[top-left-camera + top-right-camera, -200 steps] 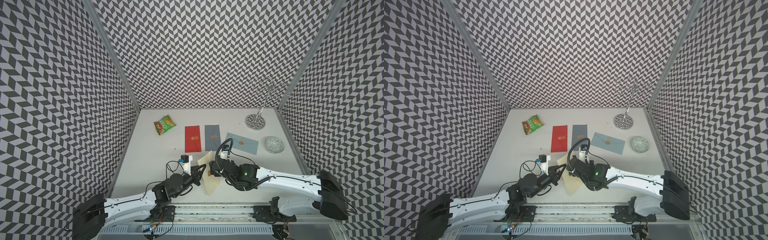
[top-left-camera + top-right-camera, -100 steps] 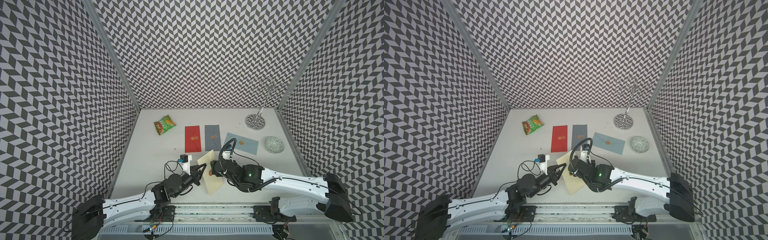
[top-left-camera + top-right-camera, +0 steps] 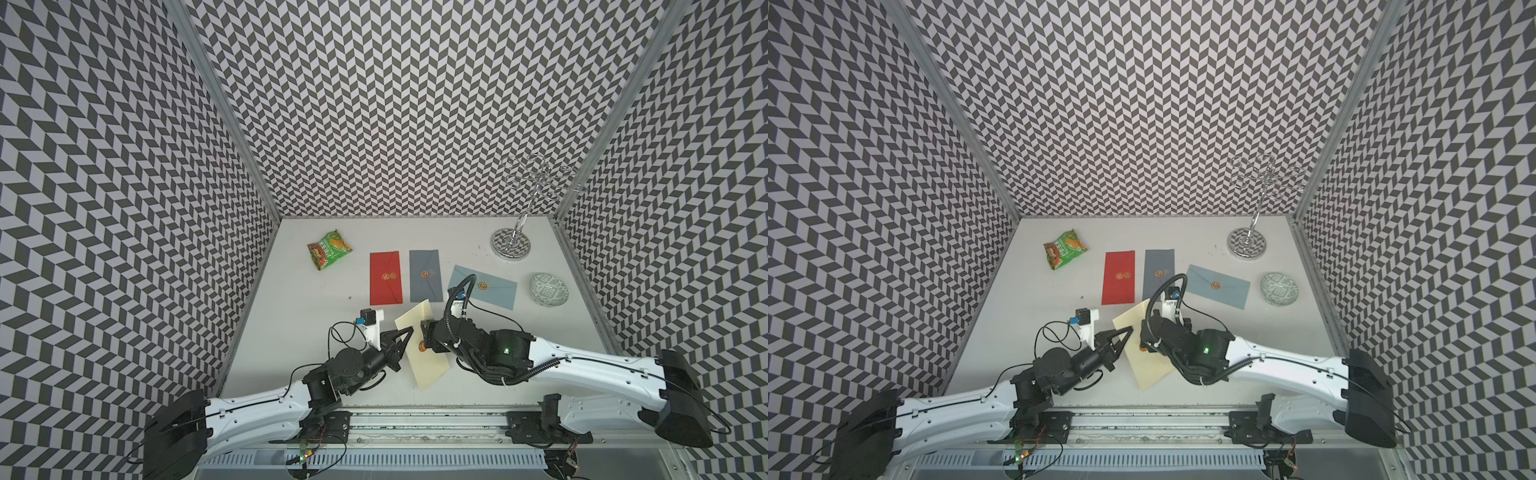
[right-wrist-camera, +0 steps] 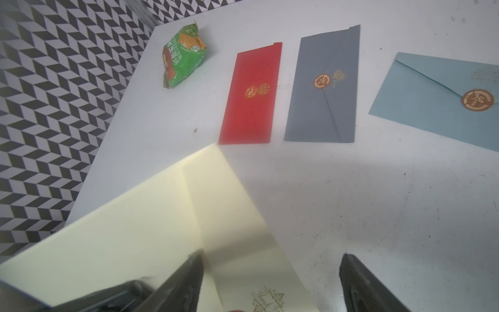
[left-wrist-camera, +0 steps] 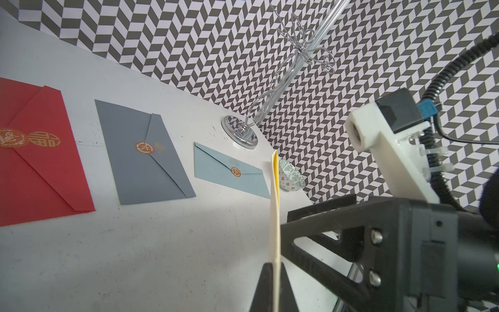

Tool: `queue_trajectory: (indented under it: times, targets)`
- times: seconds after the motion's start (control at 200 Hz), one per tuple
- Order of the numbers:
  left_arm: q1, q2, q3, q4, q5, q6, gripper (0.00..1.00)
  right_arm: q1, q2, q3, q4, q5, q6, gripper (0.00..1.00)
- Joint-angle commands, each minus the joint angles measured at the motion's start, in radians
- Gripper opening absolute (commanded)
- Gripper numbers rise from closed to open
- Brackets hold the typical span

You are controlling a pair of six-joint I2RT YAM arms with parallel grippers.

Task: Open the envelope
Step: Open the envelope flap on the envelope.

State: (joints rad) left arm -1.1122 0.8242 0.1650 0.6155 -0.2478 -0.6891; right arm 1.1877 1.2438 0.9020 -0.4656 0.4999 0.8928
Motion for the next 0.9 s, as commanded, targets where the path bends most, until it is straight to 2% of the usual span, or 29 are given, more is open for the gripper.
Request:
queue_trajectory:
  times: [0.0,0.185,0.536,0.691,0.896]
  targets:
    - [-0.005,0.006,0.028,0.040,0.028,0.022,0.00,-0.001,0.004,-0.010,0.064,-0.008,-0.017,0.83]
    - [-0.006,-0.004,0.016,0.056,0.038,0.022,0.00,-0.001,0.065,0.032,-0.073,0.114,0.085,0.83]
    - [-0.005,-0.013,0.013,0.048,0.028,0.022,0.00,0.000,0.107,0.084,-0.206,0.189,0.162,0.84]
    - [-0.006,-0.010,0.013,0.046,0.024,0.022,0.00,0.001,0.085,0.079,-0.196,0.180,0.147,0.83]
    - [-0.006,-0.007,0.011,0.047,0.022,0.019,0.00,0.000,0.047,0.051,-0.104,0.110,0.078,0.83]
